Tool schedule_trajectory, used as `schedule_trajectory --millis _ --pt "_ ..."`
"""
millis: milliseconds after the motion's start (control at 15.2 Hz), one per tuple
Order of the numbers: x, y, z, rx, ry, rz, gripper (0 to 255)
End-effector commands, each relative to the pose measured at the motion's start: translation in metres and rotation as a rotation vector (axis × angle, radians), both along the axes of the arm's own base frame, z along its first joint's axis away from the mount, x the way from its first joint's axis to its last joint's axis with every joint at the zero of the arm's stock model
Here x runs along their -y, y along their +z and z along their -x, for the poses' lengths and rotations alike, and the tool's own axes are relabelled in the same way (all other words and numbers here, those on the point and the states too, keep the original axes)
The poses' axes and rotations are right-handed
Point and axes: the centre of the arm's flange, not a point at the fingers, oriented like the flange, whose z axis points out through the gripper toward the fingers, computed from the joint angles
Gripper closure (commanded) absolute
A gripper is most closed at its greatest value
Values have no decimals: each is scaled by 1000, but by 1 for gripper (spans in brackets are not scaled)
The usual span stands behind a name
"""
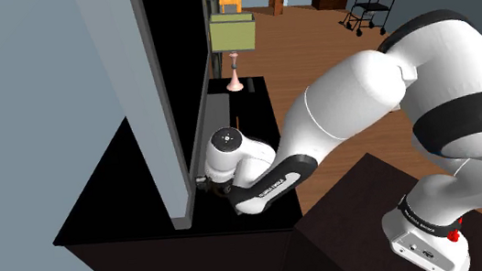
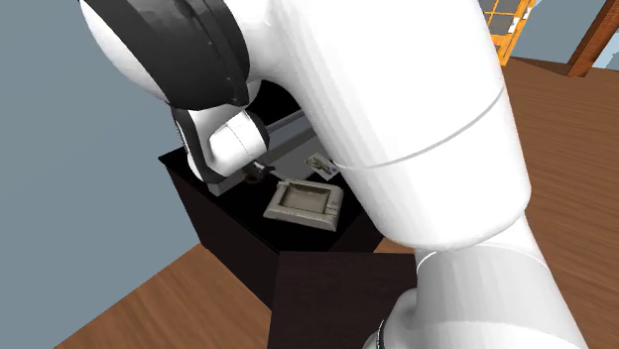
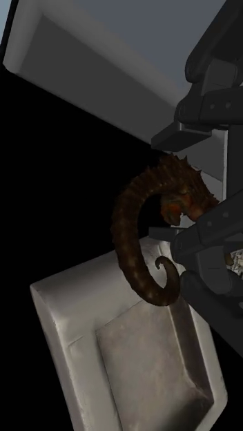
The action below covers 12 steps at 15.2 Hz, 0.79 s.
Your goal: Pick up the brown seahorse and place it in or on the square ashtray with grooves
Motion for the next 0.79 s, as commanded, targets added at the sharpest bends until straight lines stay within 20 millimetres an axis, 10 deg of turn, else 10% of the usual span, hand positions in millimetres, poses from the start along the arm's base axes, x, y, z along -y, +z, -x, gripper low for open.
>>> schedule_trajectory --millis 0,726 --pt "10 9 1 11 1 -12 255" --pt "154 15 28 11 1 -12 255"
